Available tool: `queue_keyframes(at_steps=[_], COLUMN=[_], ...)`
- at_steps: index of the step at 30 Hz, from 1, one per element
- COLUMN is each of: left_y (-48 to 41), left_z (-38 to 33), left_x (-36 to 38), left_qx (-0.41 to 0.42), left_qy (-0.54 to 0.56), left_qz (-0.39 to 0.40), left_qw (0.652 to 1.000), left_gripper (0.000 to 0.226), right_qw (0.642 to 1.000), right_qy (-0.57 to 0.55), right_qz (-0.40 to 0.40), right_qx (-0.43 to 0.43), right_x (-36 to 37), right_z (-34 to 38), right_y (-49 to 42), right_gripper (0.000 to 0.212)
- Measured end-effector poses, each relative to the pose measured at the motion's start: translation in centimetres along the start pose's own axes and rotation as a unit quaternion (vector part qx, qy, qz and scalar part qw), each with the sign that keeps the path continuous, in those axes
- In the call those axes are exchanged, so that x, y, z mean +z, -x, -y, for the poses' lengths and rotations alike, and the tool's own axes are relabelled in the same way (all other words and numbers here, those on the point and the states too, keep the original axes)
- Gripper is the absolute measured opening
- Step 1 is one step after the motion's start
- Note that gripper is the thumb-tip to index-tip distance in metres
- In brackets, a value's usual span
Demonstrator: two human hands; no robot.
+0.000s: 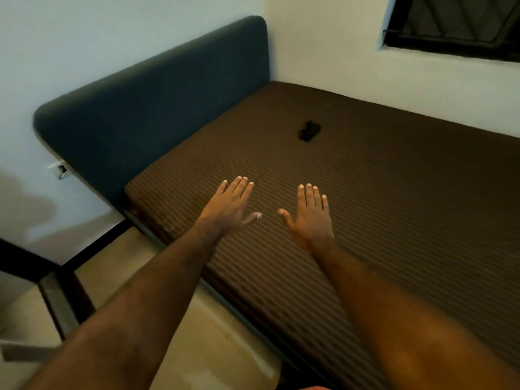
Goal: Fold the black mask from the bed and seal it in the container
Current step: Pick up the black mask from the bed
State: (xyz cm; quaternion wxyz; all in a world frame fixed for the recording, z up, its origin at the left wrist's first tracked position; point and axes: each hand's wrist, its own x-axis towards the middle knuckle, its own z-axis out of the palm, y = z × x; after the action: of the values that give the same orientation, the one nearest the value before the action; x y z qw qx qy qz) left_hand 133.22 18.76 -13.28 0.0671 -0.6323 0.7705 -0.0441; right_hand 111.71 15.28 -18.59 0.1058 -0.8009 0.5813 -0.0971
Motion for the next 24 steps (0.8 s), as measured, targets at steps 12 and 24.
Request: queue_keyframes(at_steps=[12,24], left_y=[-13.7,-21.3], left_z=[10.8,23.7], left_x=[1.4,2.4], left_qx=[0.095,0.211], left_qy=[-0.001,0.02], left_qz=[-0.01,-0.025], left_qw=[0.995,0.977], left_gripper=[0.085,0.083], right_qw=[0.994,0.969], right_qy=[0.03,0.005], right_qz=[-0.043,-0.054], right_qx=[0.098,0.239], right_x=[0.8,3.7], right_z=[4.6,15.9], right_y=[-12.5,-21.9], right_gripper=[0.085,0.083])
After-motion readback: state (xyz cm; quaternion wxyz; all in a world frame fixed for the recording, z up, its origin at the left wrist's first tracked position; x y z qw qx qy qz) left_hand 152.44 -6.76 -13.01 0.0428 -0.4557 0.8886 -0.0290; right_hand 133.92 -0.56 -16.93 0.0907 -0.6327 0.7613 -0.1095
